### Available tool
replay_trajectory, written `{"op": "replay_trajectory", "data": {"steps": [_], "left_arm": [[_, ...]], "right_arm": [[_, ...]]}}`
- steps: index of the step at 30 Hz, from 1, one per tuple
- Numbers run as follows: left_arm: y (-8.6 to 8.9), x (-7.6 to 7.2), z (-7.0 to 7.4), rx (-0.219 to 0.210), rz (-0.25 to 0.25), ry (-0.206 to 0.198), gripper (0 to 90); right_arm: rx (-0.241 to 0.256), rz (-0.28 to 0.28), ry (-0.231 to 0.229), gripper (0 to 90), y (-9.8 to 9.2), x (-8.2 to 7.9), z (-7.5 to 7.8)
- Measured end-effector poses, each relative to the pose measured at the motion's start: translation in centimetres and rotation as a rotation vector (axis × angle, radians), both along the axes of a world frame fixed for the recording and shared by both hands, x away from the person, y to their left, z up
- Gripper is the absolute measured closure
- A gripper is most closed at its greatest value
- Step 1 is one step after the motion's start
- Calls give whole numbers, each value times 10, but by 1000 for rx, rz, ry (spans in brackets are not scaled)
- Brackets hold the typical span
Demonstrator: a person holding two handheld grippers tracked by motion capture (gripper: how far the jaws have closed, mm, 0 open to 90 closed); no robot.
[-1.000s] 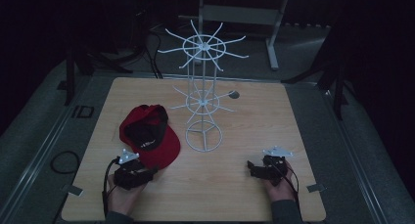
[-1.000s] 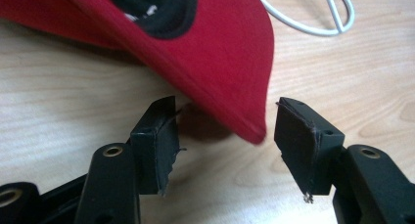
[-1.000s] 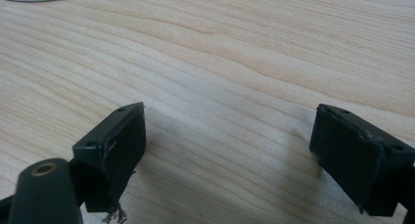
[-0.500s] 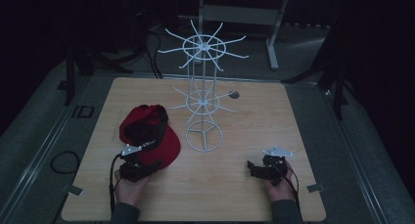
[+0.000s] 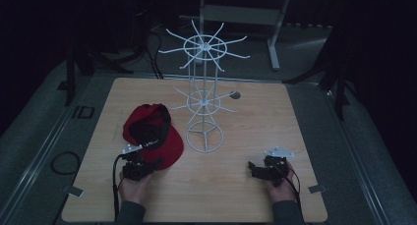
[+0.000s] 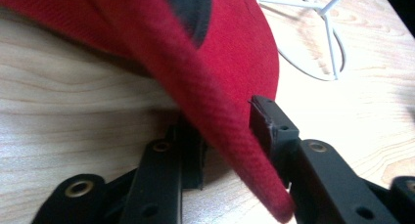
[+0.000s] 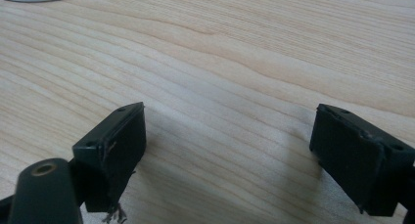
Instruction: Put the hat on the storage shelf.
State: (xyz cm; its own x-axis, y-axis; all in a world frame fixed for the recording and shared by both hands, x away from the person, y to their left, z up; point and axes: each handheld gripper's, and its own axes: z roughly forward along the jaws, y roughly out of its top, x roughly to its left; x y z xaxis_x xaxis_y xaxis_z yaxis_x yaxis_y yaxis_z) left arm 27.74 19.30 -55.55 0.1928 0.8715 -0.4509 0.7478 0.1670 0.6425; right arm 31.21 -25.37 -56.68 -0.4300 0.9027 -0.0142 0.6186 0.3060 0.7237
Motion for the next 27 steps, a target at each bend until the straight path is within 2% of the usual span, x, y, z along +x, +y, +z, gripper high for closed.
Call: {"op": "replay_trajectory", "data": {"steps": [4, 5, 6, 8, 14, 17, 19, 27], "left_arm": [[3, 1, 1, -68, 8, 3, 770], [3, 1, 1, -68, 8, 3, 786], [5, 2, 2, -101, 7, -2, 803], [5, 3, 2, -126, 8, -2, 824], [6, 5, 5, -121, 1, -2, 843], [8, 5, 8, -119, 0, -11, 854], [8, 5, 12, -95, -16, -25, 855], [7, 6, 19, -82, -28, -53, 858]], "right_arm": [[0, 0, 0, 134, 0, 0, 0], [0, 0, 0, 134, 0, 0, 0], [0, 0, 0, 133, 0, 0, 0], [0, -1, 1, 134, 0, 0, 0], [0, -1, 1, 134, 0, 0, 0], [0, -1, 1, 134, 0, 0, 0], [0, -1, 1, 134, 0, 0, 0], [0, -1, 1, 134, 0, 0, 0]]}}
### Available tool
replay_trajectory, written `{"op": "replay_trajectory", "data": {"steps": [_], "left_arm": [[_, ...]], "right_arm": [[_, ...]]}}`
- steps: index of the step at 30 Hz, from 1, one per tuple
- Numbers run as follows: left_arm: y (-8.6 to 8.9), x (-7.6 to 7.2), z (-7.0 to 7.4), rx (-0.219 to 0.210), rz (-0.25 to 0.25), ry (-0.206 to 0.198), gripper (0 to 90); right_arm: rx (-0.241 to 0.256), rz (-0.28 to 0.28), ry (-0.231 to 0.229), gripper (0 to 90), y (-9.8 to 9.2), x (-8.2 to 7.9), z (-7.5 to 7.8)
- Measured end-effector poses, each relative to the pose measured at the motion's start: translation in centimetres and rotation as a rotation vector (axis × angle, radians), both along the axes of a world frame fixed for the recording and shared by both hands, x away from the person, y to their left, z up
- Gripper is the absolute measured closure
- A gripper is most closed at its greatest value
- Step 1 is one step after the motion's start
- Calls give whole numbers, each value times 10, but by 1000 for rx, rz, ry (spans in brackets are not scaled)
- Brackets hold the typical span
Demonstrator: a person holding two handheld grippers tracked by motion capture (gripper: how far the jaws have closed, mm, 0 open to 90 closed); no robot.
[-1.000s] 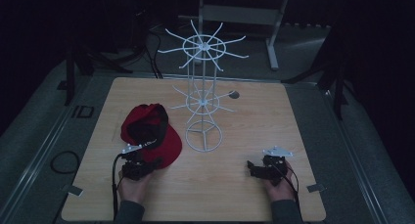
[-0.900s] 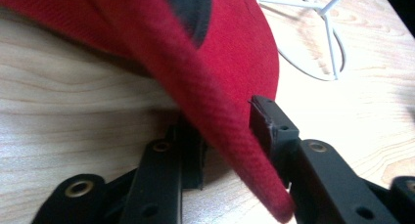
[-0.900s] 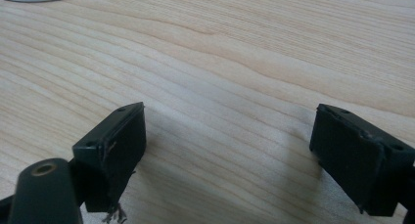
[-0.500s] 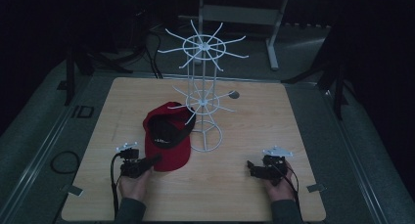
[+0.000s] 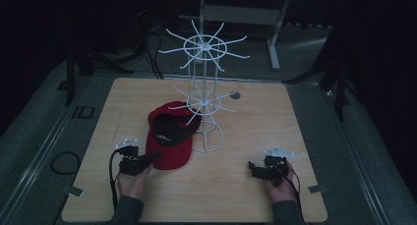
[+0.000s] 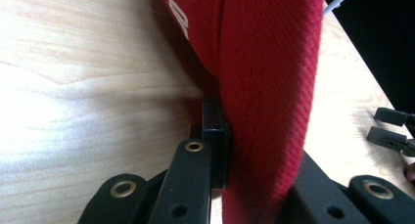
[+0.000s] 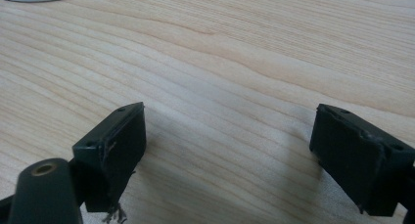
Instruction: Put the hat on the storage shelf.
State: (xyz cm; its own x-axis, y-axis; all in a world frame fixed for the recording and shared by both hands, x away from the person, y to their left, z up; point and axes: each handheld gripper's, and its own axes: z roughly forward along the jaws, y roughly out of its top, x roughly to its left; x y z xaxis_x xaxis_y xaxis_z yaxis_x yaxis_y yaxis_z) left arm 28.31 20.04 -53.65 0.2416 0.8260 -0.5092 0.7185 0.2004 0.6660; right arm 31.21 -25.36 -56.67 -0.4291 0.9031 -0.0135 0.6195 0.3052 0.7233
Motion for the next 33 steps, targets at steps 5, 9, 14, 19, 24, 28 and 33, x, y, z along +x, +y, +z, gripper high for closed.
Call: {"op": "replay_trajectory", "data": {"steps": [5, 9, 14, 19, 24, 28, 33], "left_arm": [[3, 1, 7, 8, 6, -29, 859], [6, 2, 10, 6, 15, -41, 859], [13, 2, 18, 12, 33, -78, 859], [19, 1, 27, 18, 60, -116, 860], [24, 2, 33, 27, 80, -139, 859], [29, 3, 41, 36, 92, -173, 860], [32, 5, 50, 54, 107, -210, 859]], "right_arm": [[0, 0, 0, 134, 0, 0, 0], [0, 0, 0, 134, 0, 0, 0], [0, 0, 0, 134, 0, 0, 0], [1, 0, 0, 134, 0, 0, 0], [3, -2, 1, 134, 0, 0, 0], [2, -2, 0, 134, 0, 0, 0], [3, -2, 0, 134, 0, 0, 0]]}}
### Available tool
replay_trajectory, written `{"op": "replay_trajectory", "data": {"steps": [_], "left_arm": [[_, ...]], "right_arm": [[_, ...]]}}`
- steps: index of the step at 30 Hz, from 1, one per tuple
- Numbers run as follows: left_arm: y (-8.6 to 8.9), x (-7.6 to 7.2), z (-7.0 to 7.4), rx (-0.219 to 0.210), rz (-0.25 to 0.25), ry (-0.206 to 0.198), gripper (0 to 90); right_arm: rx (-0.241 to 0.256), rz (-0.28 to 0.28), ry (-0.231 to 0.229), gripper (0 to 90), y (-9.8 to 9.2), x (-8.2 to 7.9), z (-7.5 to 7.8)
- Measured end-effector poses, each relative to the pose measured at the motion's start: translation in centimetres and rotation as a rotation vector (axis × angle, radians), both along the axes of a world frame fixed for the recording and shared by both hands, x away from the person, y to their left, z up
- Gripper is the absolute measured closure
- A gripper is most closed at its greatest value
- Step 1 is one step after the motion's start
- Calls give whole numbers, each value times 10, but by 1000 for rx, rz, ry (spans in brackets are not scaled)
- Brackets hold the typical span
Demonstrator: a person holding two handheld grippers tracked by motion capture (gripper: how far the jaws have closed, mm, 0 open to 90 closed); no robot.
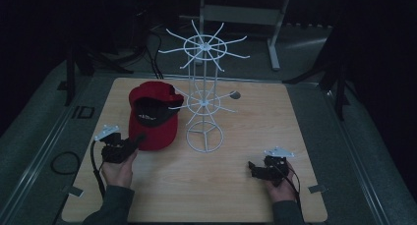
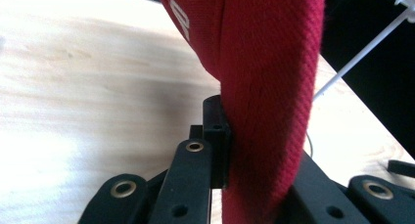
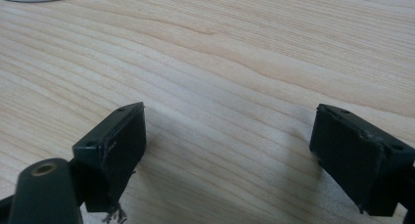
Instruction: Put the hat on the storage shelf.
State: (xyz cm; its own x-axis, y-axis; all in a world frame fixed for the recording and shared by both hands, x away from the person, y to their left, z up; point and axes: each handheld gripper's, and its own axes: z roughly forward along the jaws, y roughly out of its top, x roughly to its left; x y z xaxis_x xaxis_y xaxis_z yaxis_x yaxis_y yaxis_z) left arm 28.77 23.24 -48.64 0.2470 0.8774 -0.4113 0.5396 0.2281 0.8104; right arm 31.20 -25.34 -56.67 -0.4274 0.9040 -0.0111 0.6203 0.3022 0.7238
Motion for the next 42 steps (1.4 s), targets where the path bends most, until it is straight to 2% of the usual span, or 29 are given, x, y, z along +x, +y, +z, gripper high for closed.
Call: {"op": "replay_trajectory", "data": {"steps": [12, 21, 30, 42], "left_arm": [[8, 5, 18, 5, 33, -53, 859], [15, 8, 39, 12, 56, -102, 859], [18, 11, 53, 23, 59, -134, 859], [18, 14, 72, 25, 61, -197, 859]], "right_arm": [[-1, 1, 0, 133, 0, 0, 0], [0, 0, 1, 134, 0, 0, 0], [1, -1, 0, 134, 0, 0, 0], [1, 0, 0, 133, 0, 0, 0]]}}
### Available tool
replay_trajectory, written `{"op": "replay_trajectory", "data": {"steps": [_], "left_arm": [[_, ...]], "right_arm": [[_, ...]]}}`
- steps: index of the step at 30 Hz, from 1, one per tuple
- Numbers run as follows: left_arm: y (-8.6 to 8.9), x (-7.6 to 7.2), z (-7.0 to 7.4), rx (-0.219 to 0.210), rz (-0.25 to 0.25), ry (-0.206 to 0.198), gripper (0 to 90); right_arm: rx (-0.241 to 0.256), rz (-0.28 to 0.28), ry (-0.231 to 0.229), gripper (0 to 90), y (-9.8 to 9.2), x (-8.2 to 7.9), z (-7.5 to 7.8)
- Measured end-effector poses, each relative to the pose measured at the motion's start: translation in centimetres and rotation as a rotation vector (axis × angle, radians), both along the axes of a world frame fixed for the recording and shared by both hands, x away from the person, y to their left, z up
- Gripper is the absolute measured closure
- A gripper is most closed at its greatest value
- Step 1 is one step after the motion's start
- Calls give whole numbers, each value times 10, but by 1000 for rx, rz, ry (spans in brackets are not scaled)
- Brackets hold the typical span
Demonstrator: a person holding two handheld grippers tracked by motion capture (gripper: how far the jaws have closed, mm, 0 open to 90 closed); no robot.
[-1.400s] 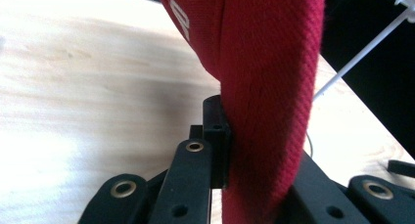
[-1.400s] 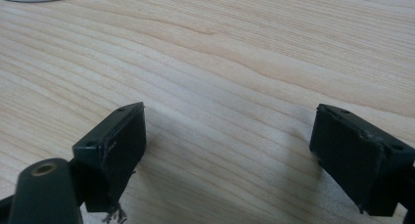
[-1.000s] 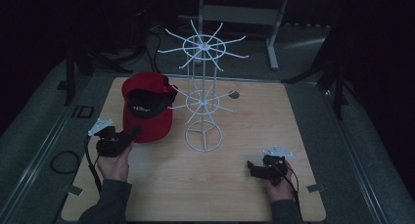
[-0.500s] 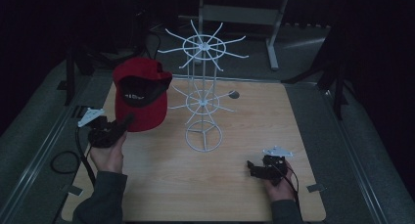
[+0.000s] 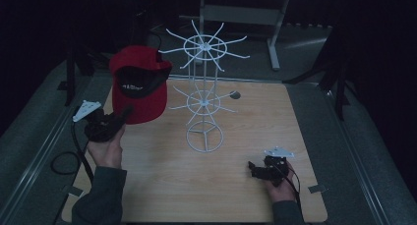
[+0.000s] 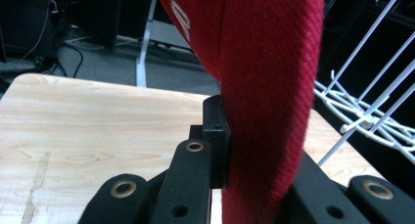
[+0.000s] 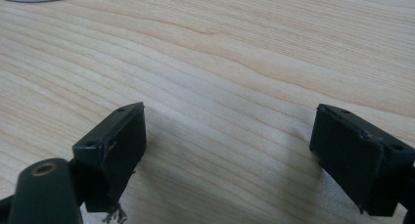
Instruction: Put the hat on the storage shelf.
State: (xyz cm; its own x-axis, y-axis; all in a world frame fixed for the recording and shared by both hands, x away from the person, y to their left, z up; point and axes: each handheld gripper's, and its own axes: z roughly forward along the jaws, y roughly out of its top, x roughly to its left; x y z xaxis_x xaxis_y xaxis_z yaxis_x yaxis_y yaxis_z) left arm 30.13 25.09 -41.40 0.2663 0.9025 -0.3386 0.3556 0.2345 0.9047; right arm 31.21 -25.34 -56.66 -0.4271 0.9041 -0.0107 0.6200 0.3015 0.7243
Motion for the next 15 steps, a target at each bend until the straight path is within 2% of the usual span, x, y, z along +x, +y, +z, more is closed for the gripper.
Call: {"op": "replay_trajectory", "data": {"steps": [6, 15], "left_arm": [[1, 3, 12, -9, 4, -27, 859], [1, 11, 26, 7, -7, -43, 858]], "right_arm": [[0, 0, 1, 134, 0, 0, 0], [-2, 1, -1, 134, 0, 0, 0]]}}
